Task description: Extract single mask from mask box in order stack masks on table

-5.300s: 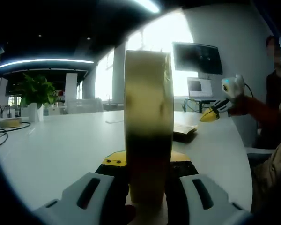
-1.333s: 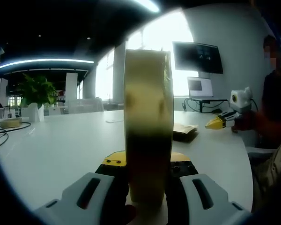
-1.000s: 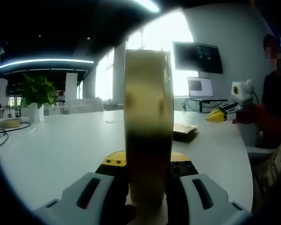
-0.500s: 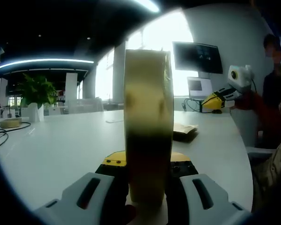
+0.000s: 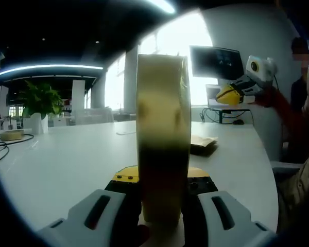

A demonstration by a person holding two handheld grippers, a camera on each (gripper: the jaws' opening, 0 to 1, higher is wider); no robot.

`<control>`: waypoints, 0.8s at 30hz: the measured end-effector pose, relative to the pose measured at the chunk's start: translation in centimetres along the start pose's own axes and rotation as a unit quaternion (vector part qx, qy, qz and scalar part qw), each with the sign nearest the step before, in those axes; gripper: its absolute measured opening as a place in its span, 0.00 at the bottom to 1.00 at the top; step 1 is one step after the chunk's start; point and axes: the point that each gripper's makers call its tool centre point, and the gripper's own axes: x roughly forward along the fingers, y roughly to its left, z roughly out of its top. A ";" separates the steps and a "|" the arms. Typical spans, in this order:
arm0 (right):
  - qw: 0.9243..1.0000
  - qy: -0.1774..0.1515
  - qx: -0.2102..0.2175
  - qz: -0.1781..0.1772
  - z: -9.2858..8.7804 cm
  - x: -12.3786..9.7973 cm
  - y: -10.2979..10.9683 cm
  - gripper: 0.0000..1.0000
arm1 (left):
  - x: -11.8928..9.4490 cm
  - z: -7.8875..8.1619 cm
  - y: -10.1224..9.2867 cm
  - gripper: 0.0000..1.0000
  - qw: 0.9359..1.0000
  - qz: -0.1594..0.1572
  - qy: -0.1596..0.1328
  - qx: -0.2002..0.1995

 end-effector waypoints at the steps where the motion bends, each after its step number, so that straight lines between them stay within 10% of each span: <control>1: 1.000 0.002 -0.002 0.003 0.2 0.1 -0.1 0.00 | 0.0 0.0 0.0 0.20 1.000 0.000 0.000 0.000; 24: 0.993 -0.013 -0.098 0.069 6.5 3.0 0.6 0.02 | 0.0 0.0 -0.2 0.20 1.000 0.000 0.000 0.001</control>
